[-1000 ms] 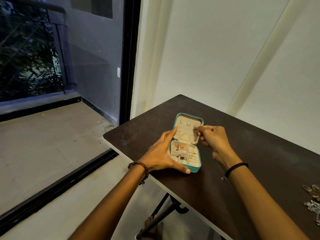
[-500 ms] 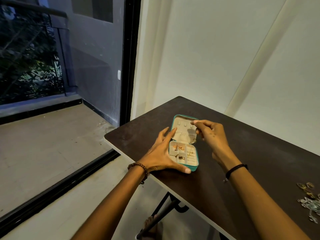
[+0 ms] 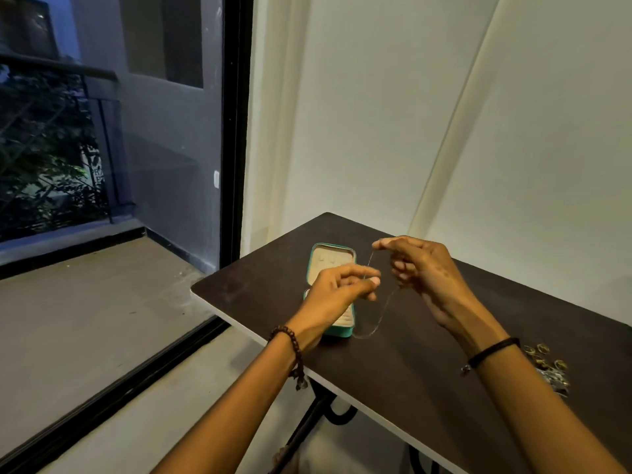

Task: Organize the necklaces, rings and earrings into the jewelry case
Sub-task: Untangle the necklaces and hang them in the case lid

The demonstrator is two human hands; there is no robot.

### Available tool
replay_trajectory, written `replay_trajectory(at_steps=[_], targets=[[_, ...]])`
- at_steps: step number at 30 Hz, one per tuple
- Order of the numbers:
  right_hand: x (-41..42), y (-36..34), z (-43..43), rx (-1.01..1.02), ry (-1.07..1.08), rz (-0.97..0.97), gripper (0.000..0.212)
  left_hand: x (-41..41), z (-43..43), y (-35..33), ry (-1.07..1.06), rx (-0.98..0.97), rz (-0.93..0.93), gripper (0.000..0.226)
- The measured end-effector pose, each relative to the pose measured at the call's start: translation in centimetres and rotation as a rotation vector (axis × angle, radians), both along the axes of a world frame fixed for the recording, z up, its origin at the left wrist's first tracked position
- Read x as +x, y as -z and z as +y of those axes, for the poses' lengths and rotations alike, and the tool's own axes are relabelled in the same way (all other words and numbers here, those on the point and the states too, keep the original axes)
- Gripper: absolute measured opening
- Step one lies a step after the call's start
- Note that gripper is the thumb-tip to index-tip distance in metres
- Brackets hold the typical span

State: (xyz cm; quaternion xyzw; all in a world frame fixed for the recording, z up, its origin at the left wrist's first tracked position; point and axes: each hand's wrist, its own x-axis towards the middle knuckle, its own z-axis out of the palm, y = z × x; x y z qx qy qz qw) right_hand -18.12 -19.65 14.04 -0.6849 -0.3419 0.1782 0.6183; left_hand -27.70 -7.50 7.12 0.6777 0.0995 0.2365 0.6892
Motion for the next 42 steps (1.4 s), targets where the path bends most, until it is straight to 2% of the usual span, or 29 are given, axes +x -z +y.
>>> replay_trajectory(at_steps=[2, 9, 12, 17, 21, 25, 29, 31, 37, 42], targets=[[0.0, -0.7, -1.5, 0.057, 0.029, 0.075, 0.021, -0.2, -0.9, 0.1, 0.015, -0.083, -0.002, 0.02], [0.7, -1.1, -6.0, 0.187, 0.077, 0.282, 0.018, -0.5, -2.4, -0.4, 0.017, -0.332, -0.059, 0.028], [0.9, -1.1, -7.5, 0.16, 0.064, 0.295, 0.018, 0.0, -3.1, -2.2, 0.023, -0.2, -0.052, 0.032], [0.7, -1.0, -8.9, 0.037, 0.017, 0.2, 0.024, 1.0, -5.1, -6.1, 0.098, 0.095, -0.031, 0.03], [0.1, -1.0, -9.4, 0.101, -0.013, 0.212, 0.029, 2.0, -6.8, -8.1, 0.15, 0.255, 0.041, 0.033], [0.4, -0.9, -10.4, 0.071, 0.051, 0.105, 0.035, 2.6, -7.3, -8.8, 0.194, 0.252, 0.089, 0.038], [0.9, -0.6, -11.8, -0.069, 0.12, -0.041, 0.038, 2.5, -6.4, -8.0, 0.254, 0.149, 0.141, 0.035], [1.1, -0.4, -12.4, -0.094, 0.084, -0.092, 0.038, 2.5, -6.1, -7.4, 0.299, 0.097, 0.135, 0.032], [1.3, -0.1, -13.4, -0.014, -0.05, 0.0, 0.018, 3.0, -7.2, -7.1, 0.299, 0.18, 0.086, 0.029], [1.6, 0.3, -14.3, 0.012, -0.037, -0.029, 0.02, 3.7, -8.0, -6.9, 0.325, 0.19, 0.077, 0.028]])
